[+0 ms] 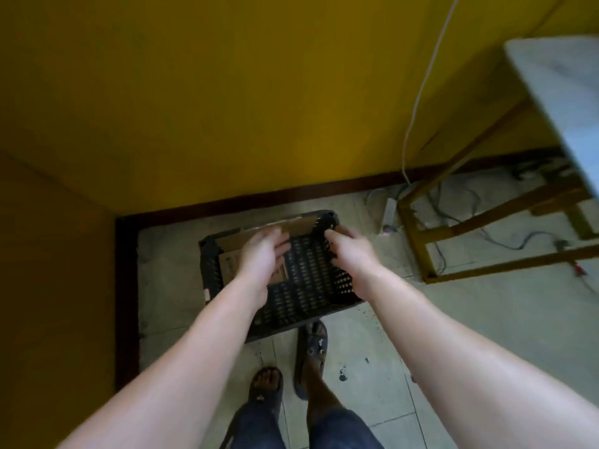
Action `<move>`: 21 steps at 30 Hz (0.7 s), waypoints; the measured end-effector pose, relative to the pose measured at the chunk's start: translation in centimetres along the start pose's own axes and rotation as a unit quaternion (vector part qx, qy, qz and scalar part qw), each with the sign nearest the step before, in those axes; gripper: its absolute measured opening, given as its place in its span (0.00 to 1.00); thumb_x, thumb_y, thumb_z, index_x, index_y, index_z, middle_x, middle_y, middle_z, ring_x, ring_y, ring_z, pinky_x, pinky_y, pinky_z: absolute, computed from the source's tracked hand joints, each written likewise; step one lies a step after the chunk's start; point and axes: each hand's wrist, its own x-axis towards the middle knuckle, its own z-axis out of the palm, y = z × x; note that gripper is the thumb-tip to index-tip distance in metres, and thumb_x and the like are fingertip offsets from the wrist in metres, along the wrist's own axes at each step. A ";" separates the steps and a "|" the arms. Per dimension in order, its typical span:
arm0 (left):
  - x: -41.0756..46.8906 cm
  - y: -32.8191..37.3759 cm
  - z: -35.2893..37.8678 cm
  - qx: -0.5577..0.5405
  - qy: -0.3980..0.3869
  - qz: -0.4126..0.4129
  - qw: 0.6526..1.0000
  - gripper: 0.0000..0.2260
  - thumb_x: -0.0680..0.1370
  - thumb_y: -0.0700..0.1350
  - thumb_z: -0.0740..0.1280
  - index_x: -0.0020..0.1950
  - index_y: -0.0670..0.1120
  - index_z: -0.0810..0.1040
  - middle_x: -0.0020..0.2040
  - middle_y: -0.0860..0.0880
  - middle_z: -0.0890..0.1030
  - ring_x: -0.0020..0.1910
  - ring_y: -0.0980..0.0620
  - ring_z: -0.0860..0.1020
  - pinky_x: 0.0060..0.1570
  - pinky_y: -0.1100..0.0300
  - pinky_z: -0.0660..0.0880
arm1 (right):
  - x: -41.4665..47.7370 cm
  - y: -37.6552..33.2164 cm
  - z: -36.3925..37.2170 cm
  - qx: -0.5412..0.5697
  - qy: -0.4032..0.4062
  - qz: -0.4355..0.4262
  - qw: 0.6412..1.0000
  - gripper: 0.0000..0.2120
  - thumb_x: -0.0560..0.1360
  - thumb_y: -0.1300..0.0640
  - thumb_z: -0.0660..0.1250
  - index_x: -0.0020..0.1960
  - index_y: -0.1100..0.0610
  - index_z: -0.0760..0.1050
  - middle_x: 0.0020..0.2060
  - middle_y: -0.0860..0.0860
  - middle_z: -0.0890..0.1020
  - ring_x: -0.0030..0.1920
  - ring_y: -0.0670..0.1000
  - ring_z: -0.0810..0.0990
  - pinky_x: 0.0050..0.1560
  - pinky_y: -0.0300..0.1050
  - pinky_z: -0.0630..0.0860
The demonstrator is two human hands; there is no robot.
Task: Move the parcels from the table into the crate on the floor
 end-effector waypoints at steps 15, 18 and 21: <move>-15.8 4.4 18.8 0.156 -0.170 0.155 0.961 0.06 0.82 0.49 0.63 0.54 0.54 0.80 0.46 0.58 0.85 0.45 0.60 0.82 0.45 0.62 0.75 | -18.4 -4.0 -20.9 0.023 0.117 -0.138 0.983 0.20 0.79 0.50 0.65 0.70 0.51 0.70 0.63 0.48 0.77 0.56 0.48 0.78 0.58 0.46 0.77; -18.3 3.6 26.2 0.147 -0.216 0.146 0.954 0.07 0.81 0.46 0.64 0.55 0.51 0.81 0.49 0.54 0.85 0.50 0.56 0.82 0.44 0.62 0.75 | -19.5 -4.0 -28.3 0.019 0.139 -0.156 0.978 0.20 0.79 0.50 0.66 0.69 0.51 0.72 0.62 0.48 0.78 0.61 0.49 0.77 0.65 0.51 0.75; -20.5 2.6 34.5 0.130 -0.248 0.144 0.949 0.08 0.81 0.44 0.64 0.57 0.48 0.80 0.52 0.50 0.85 0.52 0.52 0.82 0.47 0.60 0.76 | -19.6 -4.2 -36.9 0.022 0.166 -0.177 0.970 0.18 0.79 0.52 0.66 0.68 0.52 0.73 0.62 0.49 0.78 0.61 0.50 0.77 0.65 0.52 0.74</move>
